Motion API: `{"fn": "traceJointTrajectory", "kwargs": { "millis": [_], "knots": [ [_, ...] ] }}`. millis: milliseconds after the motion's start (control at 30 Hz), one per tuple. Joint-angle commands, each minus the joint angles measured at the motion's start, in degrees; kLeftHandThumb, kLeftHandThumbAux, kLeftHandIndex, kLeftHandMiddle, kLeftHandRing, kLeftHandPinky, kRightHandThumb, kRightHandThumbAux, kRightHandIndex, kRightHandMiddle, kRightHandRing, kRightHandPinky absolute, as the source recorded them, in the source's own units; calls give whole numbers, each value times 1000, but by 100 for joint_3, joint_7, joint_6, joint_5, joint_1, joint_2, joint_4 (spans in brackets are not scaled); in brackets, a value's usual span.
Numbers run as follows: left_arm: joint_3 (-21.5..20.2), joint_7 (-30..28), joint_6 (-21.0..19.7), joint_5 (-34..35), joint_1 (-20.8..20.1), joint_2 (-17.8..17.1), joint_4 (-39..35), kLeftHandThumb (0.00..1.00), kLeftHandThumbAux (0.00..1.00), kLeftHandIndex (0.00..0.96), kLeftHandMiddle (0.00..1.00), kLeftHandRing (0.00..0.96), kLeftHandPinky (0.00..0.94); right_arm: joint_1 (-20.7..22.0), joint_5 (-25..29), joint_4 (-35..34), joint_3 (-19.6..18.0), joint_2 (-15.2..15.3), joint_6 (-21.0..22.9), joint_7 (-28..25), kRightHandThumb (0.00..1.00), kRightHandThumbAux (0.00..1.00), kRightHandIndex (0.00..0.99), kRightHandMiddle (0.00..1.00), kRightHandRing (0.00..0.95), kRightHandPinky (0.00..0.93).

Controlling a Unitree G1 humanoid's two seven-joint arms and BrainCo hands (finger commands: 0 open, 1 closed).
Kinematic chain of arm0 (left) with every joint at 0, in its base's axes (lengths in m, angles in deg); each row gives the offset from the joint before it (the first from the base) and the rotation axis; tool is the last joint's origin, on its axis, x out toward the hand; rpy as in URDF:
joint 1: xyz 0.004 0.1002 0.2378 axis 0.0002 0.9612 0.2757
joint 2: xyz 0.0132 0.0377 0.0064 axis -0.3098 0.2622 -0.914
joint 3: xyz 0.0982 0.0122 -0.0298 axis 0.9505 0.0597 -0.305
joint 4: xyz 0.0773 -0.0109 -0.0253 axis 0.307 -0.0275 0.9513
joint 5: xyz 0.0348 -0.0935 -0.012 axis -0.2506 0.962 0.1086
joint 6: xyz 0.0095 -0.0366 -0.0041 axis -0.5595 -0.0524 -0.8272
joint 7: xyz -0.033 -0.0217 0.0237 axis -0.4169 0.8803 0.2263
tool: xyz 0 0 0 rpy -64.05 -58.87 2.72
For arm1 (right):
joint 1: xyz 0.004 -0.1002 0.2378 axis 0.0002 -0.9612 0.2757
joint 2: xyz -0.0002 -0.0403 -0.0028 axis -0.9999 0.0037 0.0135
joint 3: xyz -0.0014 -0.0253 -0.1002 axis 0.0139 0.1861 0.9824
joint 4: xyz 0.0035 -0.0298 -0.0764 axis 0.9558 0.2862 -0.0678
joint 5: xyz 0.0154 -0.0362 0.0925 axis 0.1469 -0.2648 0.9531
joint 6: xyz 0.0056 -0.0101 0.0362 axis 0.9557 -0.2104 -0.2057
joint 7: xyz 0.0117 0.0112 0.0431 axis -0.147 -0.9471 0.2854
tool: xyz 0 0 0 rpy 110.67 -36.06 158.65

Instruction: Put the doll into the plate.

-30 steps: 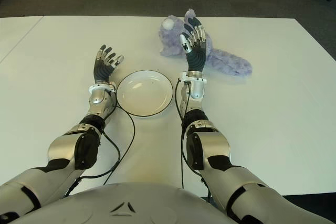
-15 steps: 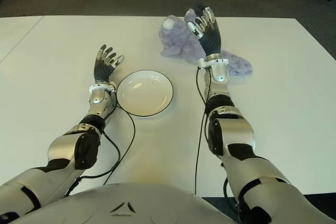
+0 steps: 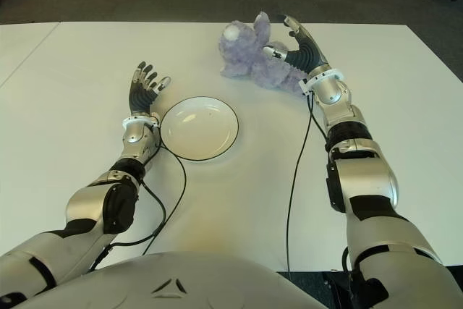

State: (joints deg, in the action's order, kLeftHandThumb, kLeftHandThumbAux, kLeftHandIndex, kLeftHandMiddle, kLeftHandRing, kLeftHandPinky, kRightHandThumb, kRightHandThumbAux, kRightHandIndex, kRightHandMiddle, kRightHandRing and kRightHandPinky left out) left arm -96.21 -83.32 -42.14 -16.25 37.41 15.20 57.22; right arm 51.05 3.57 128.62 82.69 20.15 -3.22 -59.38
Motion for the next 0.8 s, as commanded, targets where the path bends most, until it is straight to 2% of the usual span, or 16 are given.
{"fn": "traceJointTrajectory", "kwargs": {
  "millis": [33, 167, 467, 633, 733, 800],
  "knots": [
    [-141, -99, -825, 209, 1246, 363, 782, 0, 778, 39, 119, 138, 38, 546, -1033, 514, 776, 339, 854, 876, 201, 370, 0, 0, 0, 65],
    [-196, -156, -812, 272, 1247, 376, 779, 0, 780, 42, 123, 149, 48, 628, -1250, 662, 984, 398, 1165, 1092, 218, 354, 0, 0, 0, 70],
    [-178, -134, -746, 258, 1258, 373, 780, 0, 785, 52, 124, 143, 56, 721, -1325, 820, 1170, 360, 1558, 1236, 288, 381, 0, 0, 0, 87],
    [-220, -97, -783, 283, 1273, 342, 796, 0, 809, 70, 138, 158, 75, 534, -1491, 1019, 1365, 432, 1770, 1310, 299, 392, 0, 0, 3, 89],
    [-193, -71, -836, 263, 1272, 298, 787, 0, 789, 79, 154, 171, 115, 356, -1701, 1146, 1594, 512, 1914, 1394, 270, 395, 0, 0, 0, 12],
    [-185, -62, -881, 241, 1290, 309, 809, 0, 777, 82, 160, 175, 118, 320, -1779, 1168, 1687, 569, 1927, 1389, 263, 395, 0, 0, 0, 1]
  ]
}}
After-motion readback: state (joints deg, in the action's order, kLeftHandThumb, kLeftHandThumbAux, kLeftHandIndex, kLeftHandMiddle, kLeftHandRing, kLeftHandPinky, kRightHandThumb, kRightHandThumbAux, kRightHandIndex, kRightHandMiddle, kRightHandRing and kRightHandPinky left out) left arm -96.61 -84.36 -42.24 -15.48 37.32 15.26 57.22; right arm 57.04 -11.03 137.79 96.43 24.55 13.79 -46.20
